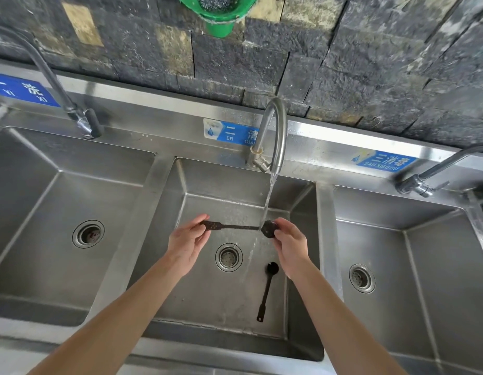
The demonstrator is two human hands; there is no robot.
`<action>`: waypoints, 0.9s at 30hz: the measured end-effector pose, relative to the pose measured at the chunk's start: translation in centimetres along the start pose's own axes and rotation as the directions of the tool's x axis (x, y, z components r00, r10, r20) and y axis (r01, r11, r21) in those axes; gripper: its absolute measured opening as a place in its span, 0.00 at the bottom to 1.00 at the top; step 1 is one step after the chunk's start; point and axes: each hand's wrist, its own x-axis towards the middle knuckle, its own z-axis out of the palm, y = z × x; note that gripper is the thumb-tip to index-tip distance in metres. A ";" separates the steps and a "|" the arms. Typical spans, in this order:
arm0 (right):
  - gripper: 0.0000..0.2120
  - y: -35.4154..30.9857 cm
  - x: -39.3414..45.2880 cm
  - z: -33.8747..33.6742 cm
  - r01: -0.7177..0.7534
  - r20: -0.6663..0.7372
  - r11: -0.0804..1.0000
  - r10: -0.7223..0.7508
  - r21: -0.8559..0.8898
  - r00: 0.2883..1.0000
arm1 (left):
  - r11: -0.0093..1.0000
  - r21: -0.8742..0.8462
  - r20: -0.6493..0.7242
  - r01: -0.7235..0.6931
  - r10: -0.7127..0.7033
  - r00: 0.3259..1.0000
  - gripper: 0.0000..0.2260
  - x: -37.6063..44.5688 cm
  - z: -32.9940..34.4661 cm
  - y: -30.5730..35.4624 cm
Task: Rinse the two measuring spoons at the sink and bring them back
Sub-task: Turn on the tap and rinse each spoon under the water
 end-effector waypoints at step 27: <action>0.08 -3.6 1.6 -11.9 0.068 -0.166 0.891 -0.158 -0.449 0.973 | 0.206 0.877 0.443 -0.434 0.001 0.897 0.09 -0.6 7.1 -7.0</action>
